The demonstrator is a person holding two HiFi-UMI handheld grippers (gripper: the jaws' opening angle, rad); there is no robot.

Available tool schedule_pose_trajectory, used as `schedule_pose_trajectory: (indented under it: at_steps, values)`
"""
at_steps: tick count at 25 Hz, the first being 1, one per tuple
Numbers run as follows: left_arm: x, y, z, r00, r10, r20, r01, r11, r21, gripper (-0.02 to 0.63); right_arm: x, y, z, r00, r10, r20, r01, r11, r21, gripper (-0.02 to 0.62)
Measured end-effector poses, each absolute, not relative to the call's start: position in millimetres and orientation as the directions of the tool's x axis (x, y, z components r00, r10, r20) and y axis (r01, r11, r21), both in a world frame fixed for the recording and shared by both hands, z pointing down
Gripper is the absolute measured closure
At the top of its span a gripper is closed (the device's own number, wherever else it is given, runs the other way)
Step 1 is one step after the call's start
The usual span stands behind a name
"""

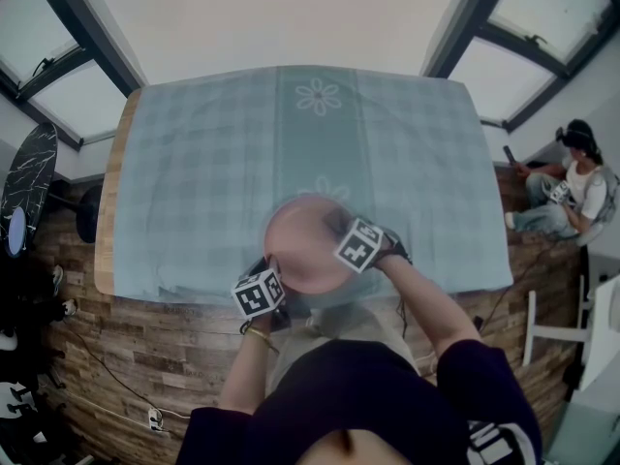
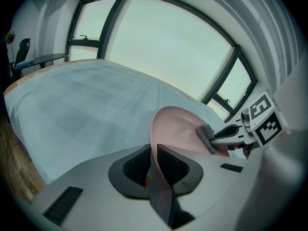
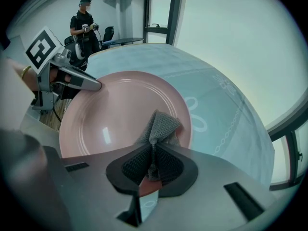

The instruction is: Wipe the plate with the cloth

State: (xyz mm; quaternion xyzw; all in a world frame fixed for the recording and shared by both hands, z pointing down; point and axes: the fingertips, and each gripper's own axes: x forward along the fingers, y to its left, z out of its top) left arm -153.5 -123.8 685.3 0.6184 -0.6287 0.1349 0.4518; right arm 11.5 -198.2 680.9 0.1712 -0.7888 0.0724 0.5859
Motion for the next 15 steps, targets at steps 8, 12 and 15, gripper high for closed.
schedule_pose_trajectory:
  at_steps: [8, 12, 15]
  values:
    - [-153, -123, 685, 0.167, -0.656, 0.736, -0.9, 0.203, 0.385, 0.555, 13, -183, 682, -0.267, -0.175, 0.948, -0.354, 0.932, 0.073, 0.563]
    - [-154, -124, 685, 0.167, -0.655, 0.737, -0.901, 0.202, 0.384, 0.555, 11, -174, 681, -0.277, -0.165, 0.947, -0.348, 0.936, 0.062, 0.563]
    - [-154, -124, 684, 0.166, -0.656, 0.736, -0.902, 0.2, 0.382, 0.555, 10, -165, 681, -0.286, -0.143, 0.948, -0.345, 0.938, 0.037, 0.563]
